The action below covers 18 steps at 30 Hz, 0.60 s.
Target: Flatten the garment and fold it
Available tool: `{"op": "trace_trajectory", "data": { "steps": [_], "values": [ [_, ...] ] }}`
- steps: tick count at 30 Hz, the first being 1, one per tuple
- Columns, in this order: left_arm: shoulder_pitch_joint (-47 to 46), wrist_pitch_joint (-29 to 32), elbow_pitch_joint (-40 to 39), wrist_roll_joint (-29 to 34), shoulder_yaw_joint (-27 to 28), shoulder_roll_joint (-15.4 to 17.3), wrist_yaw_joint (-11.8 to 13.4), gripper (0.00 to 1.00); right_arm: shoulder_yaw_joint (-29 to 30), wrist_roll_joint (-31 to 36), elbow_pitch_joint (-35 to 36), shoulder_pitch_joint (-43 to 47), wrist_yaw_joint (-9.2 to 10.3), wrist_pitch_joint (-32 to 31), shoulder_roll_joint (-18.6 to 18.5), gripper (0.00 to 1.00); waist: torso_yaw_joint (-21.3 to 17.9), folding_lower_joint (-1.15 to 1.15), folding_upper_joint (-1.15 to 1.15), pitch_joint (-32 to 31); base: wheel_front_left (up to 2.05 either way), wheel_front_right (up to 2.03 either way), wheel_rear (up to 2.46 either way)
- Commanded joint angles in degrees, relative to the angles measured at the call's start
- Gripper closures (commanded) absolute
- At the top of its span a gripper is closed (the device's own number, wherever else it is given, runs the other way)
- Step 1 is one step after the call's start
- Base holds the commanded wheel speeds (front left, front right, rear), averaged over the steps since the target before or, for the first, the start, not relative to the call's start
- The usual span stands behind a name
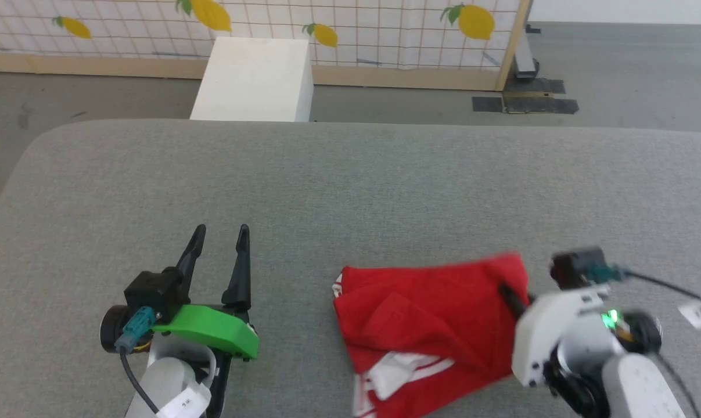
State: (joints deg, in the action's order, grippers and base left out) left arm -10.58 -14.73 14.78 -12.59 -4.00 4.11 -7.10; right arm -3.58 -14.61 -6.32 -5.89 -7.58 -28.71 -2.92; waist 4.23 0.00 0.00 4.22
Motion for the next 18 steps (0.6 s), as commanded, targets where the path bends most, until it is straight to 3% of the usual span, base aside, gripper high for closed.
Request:
{"op": "trace_trajectory", "data": {
  "steps": [1,4,6,11,18],
  "values": [
    [0.5,-0.3,-0.3,0.1,0.4,0.2,-0.4,0.0,-1.2,4.4,2.7,-1.9,0.09,-1.3,0.0,1.0,-1.1,0.0,0.0,0.1,0.0,0.0,0.0],
    [0.4,-0.3,-0.7,0.2,0.8,0.0,-0.4,0.0,-4.7,13.8,7.2,-4.2,0.09,-4.2,-0.6,1.0,-2.8,0.0,0.0,0.5,0.0,0.0,0.0],
    [0.3,-0.3,-1.0,0.2,1.0,0.0,-0.4,0.0,-7.1,16.6,8.6,-5.6,0.09,-5.7,-2.5,1.0,-4.2,0.0,0.0,0.8,0.0,0.0,0.0],
    [-0.2,-0.3,-1.8,0.5,1.5,0.0,-0.4,0.0,-10.8,17.7,9.4,-9.2,0.09,-7.8,-9.4,1.0,-8.1,0.0,0.0,2.4,0.0,0.0,0.0],
    [-2.2,-0.3,-3.9,1.1,2.2,0.6,-0.4,0.0,-10.6,16.3,6.1,-15.5,0.09,-10.4,-20.4,1.0,-14.0,0.0,0.0,6.5,0.0,0.0,0.0]
  ]
}}
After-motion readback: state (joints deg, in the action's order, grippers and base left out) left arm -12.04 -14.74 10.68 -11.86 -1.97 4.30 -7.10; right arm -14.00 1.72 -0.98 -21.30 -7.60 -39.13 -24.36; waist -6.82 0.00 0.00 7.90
